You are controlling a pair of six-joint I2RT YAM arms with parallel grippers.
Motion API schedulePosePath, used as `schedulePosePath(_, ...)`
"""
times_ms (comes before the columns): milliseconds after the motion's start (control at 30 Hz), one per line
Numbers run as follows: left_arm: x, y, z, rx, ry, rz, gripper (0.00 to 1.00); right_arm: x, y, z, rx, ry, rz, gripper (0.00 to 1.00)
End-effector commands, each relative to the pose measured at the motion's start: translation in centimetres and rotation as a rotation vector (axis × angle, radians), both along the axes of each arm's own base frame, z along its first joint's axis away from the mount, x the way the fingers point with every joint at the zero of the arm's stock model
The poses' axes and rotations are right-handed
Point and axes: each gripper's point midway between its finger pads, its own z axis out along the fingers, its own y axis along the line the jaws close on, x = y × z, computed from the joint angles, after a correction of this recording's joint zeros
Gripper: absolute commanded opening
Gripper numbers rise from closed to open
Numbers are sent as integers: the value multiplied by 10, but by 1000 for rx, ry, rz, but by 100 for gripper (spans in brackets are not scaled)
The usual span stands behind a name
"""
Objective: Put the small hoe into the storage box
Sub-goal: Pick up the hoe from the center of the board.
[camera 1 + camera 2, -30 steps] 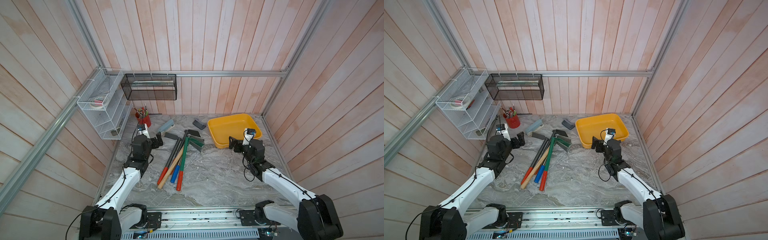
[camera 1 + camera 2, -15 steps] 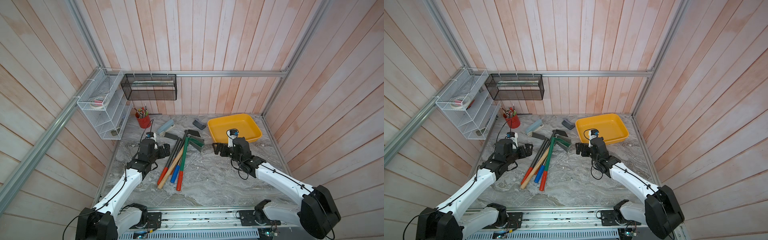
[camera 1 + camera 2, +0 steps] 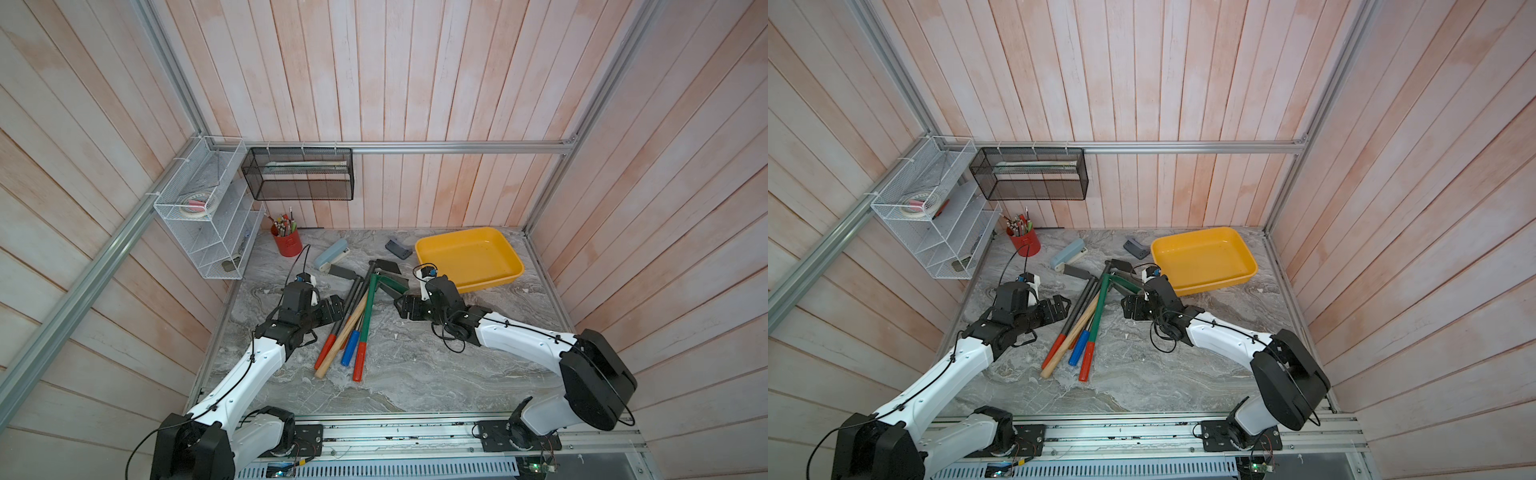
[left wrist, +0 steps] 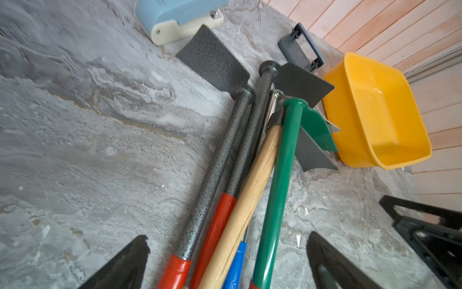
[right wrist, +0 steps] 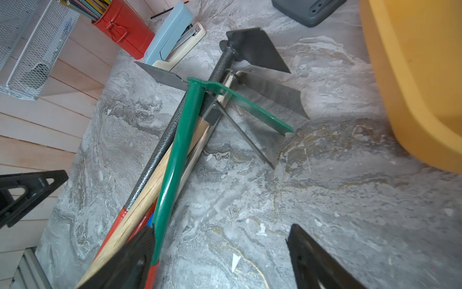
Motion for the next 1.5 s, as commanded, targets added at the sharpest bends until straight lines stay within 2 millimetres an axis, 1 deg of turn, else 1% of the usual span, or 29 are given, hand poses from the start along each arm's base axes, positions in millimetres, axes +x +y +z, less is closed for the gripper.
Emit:
schedulePosePath(0,-10,-6,-5,-51,45,-6,100,5,16,9,69,7,-2,80)
schedulePosePath(33,-11,-4,-4,-37,40,-1,100,6,17,5,58,18,-11,79)
schedulePosePath(100,-12,-1,-3,-16,31,-3,100,8,21,-2,35,39,-10,74)
schedulePosePath(200,-14,-2,0,-9,11,-24,100,9,28,-13,0,60,-3,72)
schedulePosePath(267,-15,-4,2,-9,4,-45,100,8,36,-17,-10,60,27,70)
schedulePosePath(400,-16,-6,3,1,-2,-77,100,7,48,-24,-24,65,54,67)
schedulePosePath(533,-16,-8,4,13,-13,-102,100,6,62,-28,-43,70,86,62)
schedulePosePath(733,-13,-4,12,37,-49,-93,100,3,81,-34,-70,67,120,57)
schedulePosePath(867,-12,-3,15,52,-63,-105,100,1,90,-41,-52,93,135,54)
schedulePosePath(967,-12,-2,16,55,-68,-99,100,1,95,-45,-55,105,140,54)
schedulePosePath(1100,-11,-1,18,53,-81,-88,100,3,100,-47,-49,113,146,49)
schedulePosePath(1267,-9,1,19,71,-89,-86,100,4,108,-51,-46,131,157,48)
schedulePosePath(1467,-7,0,18,71,-87,-86,100,7,113,-58,-51,153,152,47)
